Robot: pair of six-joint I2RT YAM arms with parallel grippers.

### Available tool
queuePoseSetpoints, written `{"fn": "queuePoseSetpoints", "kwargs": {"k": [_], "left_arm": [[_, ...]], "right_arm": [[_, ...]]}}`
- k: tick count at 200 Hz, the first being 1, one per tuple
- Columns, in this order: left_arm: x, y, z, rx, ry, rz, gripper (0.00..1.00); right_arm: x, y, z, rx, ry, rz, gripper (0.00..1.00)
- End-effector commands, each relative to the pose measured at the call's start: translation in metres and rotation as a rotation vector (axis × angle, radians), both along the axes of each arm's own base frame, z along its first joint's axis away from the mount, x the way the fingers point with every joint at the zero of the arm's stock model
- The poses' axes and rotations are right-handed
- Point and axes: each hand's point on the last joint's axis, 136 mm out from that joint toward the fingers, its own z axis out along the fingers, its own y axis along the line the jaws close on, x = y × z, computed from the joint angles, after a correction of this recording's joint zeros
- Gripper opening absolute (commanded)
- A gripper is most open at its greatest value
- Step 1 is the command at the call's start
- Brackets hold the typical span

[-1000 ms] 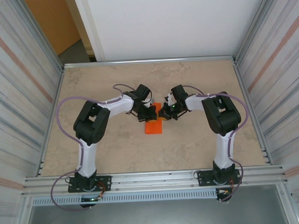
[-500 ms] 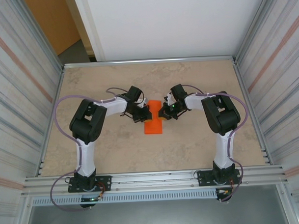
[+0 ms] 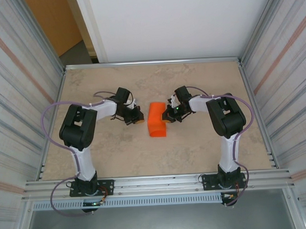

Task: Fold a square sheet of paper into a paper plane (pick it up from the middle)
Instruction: First fold the square sheet of paper in half at the center of the table.

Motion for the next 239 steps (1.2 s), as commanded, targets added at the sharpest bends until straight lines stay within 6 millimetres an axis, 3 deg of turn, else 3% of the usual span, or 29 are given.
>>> {"fn": "queuePoseSetpoints", "kwargs": {"k": [1,30,53,110,141,163,188,219,239], "left_arm": [[0.006,-0.039,0.034,-0.121,-0.078,-0.058,0.02],[0.006,-0.069,0.018,-0.133,-0.045,-0.098,0.02],[0.009,-0.069,0.002,-0.118,-0.025,-0.091,0.02],[0.011,-0.01,-0.035,-0.04,0.043,0.0,0.01],[0.019,0.019,-0.031,-0.063,0.055,0.06,0.01],[0.025,0.007,0.002,-0.124,-0.01,0.029,0.01],[0.026,-0.028,0.036,-0.188,-0.093,-0.034,0.02],[0.027,-0.058,0.024,-0.209,-0.057,-0.052,0.02],[0.029,-0.064,0.008,-0.188,-0.013,-0.052,0.02]], "right_arm": [[-0.078,-0.089,-0.115,-0.49,0.286,-0.033,0.0],[-0.077,-0.089,-0.116,-0.489,0.286,-0.034,0.0],[-0.078,-0.089,-0.116,-0.491,0.288,-0.034,0.0],[-0.08,-0.092,-0.117,-0.498,0.295,-0.032,0.0],[-0.079,-0.093,-0.115,-0.496,0.291,-0.033,0.0],[-0.079,-0.093,-0.114,-0.498,0.291,-0.031,0.0],[-0.08,-0.093,-0.114,-0.497,0.295,-0.031,0.0],[-0.081,-0.092,-0.115,-0.492,0.301,-0.033,0.0],[-0.08,-0.092,-0.115,-0.492,0.3,-0.034,0.0]]}}
